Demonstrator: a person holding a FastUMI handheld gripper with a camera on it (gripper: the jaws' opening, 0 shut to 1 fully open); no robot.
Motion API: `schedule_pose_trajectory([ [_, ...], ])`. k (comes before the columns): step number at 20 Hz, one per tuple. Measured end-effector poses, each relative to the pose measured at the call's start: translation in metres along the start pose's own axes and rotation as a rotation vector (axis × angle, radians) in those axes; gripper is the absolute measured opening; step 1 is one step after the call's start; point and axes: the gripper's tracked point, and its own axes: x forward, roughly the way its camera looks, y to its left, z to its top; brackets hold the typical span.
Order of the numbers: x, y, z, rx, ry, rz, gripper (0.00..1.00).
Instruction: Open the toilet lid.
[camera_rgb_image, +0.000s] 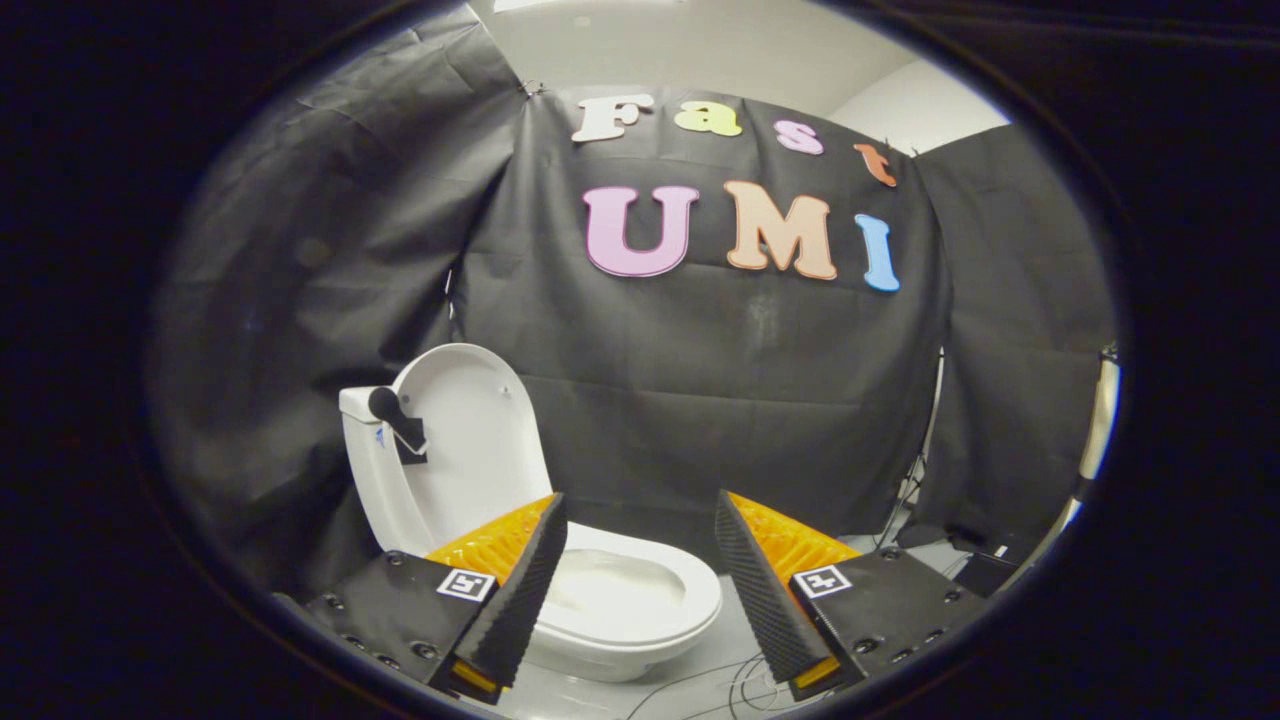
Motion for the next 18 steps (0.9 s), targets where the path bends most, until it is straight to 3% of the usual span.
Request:
schedule_pose_trajectory([
  [10,0.003,-0.018,-0.004,0.075,-0.027,-0.03,0.92],
  [18,0.0,-0.02,-0.02,0.068,0.032,-0.037,0.92],
])
